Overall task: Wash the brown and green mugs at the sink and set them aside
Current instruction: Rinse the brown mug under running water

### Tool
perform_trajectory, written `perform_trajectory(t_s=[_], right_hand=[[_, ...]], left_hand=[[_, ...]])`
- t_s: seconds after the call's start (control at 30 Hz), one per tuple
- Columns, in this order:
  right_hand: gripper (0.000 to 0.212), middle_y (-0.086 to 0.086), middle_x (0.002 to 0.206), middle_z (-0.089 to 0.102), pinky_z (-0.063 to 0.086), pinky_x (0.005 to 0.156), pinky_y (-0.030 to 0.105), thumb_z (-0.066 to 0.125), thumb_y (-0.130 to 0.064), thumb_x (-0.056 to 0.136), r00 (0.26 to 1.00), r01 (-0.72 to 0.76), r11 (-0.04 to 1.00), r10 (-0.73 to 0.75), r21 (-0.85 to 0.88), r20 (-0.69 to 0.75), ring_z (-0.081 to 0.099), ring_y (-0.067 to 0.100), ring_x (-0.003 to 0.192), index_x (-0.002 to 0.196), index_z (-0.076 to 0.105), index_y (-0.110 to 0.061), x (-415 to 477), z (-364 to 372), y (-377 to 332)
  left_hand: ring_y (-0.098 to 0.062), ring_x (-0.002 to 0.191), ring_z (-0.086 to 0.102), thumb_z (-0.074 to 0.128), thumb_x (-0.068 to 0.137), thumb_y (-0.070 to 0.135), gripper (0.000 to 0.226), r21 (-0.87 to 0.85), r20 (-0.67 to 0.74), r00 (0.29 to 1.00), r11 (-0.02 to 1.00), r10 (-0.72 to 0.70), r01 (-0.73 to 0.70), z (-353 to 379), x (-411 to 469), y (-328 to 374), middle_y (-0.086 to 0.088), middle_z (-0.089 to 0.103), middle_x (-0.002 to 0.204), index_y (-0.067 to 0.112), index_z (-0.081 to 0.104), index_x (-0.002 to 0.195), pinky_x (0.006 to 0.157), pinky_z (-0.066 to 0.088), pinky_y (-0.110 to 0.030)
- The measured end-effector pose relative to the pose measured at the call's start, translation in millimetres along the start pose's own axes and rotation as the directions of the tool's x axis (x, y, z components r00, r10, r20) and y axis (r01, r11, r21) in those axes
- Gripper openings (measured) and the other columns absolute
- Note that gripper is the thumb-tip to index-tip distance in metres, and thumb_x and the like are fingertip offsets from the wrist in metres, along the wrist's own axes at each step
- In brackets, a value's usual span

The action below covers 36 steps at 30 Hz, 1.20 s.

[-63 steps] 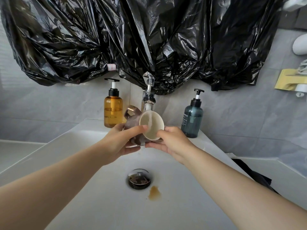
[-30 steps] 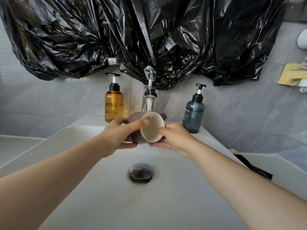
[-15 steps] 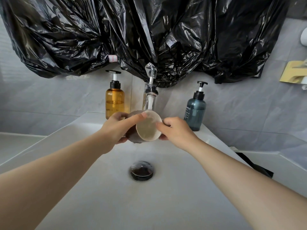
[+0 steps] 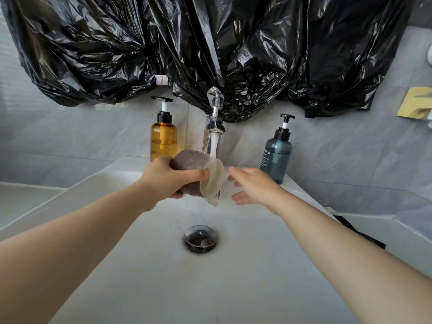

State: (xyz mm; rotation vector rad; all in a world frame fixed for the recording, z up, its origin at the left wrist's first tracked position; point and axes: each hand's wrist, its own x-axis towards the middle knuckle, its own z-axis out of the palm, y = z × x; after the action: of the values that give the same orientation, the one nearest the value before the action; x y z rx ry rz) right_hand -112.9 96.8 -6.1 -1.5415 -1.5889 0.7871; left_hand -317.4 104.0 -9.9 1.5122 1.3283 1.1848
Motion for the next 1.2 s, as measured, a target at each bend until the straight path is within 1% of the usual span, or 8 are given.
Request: perform_trajectory(t_s=[0.17, 0.47, 0.53, 0.63, 0.73, 0.87, 1.03, 1.2], right_hand=[[0.051, 0.022, 0.116, 0.065, 0.055, 0.089, 0.048, 0.045, -0.041, 0.099, 0.992, 0.085, 0.969, -0.105, -0.231, -0.077, 0.071, 0.033, 0.088, 0.115, 0.060, 0.006, -1, -3, 2], [0.043, 0.017, 0.105, 0.066, 0.052, 0.089, 0.051, 0.051, -0.038, 0.097, 0.974, 0.144, 0.938, -0.190, -0.315, -0.120, 0.064, 0.034, 0.098, 0.104, 0.065, 0.002, -2, -5, 0], [0.043, 0.019, 0.106, 0.065, 0.053, 0.087, 0.053, 0.052, -0.038, 0.096, 0.976, 0.153, 0.939, -0.193, -0.308, -0.105, 0.064, 0.036, 0.097, 0.104, 0.064, 0.003, -1, -4, 1], [0.035, 0.010, 0.107, 0.066, 0.056, 0.085, 0.048, 0.055, -0.038, 0.096, 0.978, 0.180, 0.954, -0.200, -0.241, -0.062, 0.068, 0.029, 0.094, 0.108, 0.065, -0.007, 0, -2, 0], [0.032, 0.005, 0.116, 0.064, 0.061, 0.079, 0.036, 0.054, -0.034, 0.098, 0.985, 0.173, 0.982, -0.171, -0.072, 0.040, 0.067, 0.022, 0.098, 0.119, 0.062, -0.012, -4, 1, -4], [0.034, 0.007, 0.097, 0.067, 0.060, 0.080, 0.036, 0.050, -0.029, 0.101, 0.975, 0.139, 0.989, -0.147, 0.057, 0.164, 0.064, 0.017, 0.085, 0.117, 0.064, -0.002, -8, 7, -6], [0.034, 0.016, 0.097, 0.070, 0.057, 0.068, 0.021, 0.048, -0.019, 0.102, 0.974, 0.068, 0.968, -0.116, 0.241, 0.193, 0.067, 0.013, 0.079, 0.119, 0.060, 0.008, -10, 12, -7], [0.025, 0.012, 0.092, 0.071, 0.059, 0.073, 0.023, 0.049, -0.017, 0.102, 0.969, -0.024, 0.889, -0.091, 0.457, 0.228, 0.070, 0.017, 0.080, 0.115, 0.062, 0.000, -13, 17, -10]], left_hand=[[-0.004, 0.079, 0.053, 0.091, 0.057, 0.042, 0.070, 0.470, -0.092, 0.951, 0.855, 0.294, -0.219, -9, -5, 12, 0.009, 0.056, 0.092, 0.021, 0.054, 0.112, 0.059, 0.041, -0.021], [-0.023, 0.096, 0.055, 0.092, 0.054, 0.031, 0.085, 0.655, -0.052, 0.866, 0.672, 0.498, -0.347, -14, -9, 24, 0.002, 0.053, 0.112, 0.025, 0.050, 0.128, 0.075, 0.049, -0.035], [-0.020, 0.088, 0.057, 0.091, 0.058, 0.031, 0.075, 0.566, -0.108, 0.908, 0.776, 0.405, -0.279, -15, -7, 23, 0.002, 0.057, 0.104, 0.025, 0.053, 0.122, 0.069, 0.050, -0.032], [-0.023, 0.090, 0.065, 0.087, 0.069, 0.037, 0.050, 0.127, -0.080, 0.992, 0.988, 0.099, -0.088, -15, -6, 20, -0.004, 0.065, 0.104, 0.017, 0.061, 0.107, 0.075, 0.059, -0.040], [-0.028, 0.096, 0.069, 0.078, 0.078, 0.042, 0.035, -0.111, 0.018, 0.996, 0.989, -0.092, 0.094, -9, -8, 16, -0.008, 0.066, 0.109, 0.022, 0.063, 0.102, 0.077, 0.061, -0.040], [-0.031, 0.093, 0.070, 0.076, 0.076, 0.047, 0.051, -0.205, 0.064, 0.990, 0.969, -0.126, 0.137, -3, -8, 12, -0.008, 0.064, 0.110, 0.018, 0.061, 0.115, 0.073, 0.061, -0.037], [-0.021, 0.080, 0.065, 0.075, 0.080, 0.044, 0.047, -0.269, 0.087, 0.994, 0.960, -0.060, 0.082, 1, -6, 9, -0.004, 0.063, 0.092, 0.014, 0.064, 0.115, 0.070, 0.057, -0.032], [-0.018, 0.084, 0.066, 0.087, 0.045, 0.047, 0.079, -0.296, 0.054, 0.999, 0.955, 0.001, 0.015, 0, -4, 9, -0.005, 0.068, 0.096, 0.012, 0.064, 0.112, 0.074, 0.053, -0.027]])
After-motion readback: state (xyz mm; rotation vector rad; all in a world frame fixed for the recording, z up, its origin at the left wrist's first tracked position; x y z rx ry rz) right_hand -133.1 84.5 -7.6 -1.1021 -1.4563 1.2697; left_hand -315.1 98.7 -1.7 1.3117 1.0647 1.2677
